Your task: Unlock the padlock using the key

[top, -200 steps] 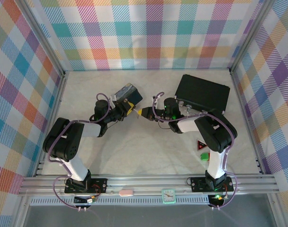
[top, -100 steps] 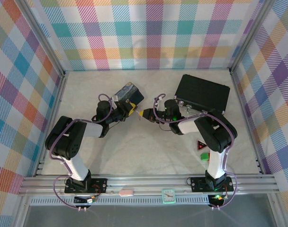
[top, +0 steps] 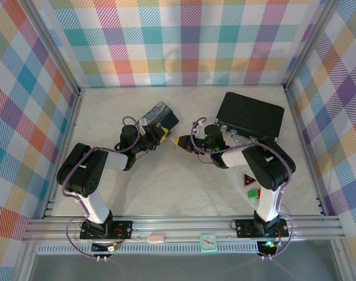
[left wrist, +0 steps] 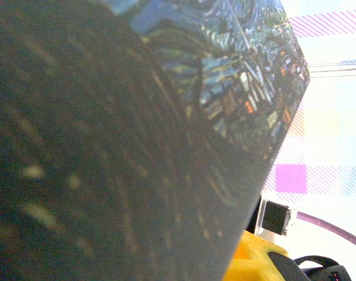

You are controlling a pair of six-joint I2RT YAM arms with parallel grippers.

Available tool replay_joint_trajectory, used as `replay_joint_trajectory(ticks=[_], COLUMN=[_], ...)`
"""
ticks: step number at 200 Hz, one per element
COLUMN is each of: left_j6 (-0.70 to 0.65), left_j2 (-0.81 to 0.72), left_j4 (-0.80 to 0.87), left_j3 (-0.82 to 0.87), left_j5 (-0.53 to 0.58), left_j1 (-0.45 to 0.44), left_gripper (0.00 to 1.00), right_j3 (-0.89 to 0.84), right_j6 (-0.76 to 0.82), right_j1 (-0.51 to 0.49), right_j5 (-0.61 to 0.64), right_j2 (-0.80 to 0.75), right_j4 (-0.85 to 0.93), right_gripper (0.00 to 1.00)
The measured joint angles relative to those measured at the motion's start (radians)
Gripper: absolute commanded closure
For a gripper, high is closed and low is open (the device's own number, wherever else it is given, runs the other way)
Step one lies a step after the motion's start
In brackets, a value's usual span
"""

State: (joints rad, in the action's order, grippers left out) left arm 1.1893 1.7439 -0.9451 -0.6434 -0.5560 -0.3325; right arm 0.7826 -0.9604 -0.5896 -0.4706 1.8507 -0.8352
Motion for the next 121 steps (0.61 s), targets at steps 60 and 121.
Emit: replay_joint_trajectory(ticks=[60, 121], left_j6=[0.0, 0.0], left_j2=[0.0, 0.0], left_j4=[0.0, 0.0], left_j3=[0.0, 0.0], left_j5=[0.005, 0.015], left_j1=[-0.002, -0.016], left_gripper=[1.0, 1.0], right_j3=[-0.008, -0.008], right_j6=[0.003, -0.001], right_j1=[0.001, 0.001], right_j5=[0.008, 0.006], right_j2=[-0.016, -0.015], right_j4=[0.002, -0.008], right_gripper=[1.0, 1.0])
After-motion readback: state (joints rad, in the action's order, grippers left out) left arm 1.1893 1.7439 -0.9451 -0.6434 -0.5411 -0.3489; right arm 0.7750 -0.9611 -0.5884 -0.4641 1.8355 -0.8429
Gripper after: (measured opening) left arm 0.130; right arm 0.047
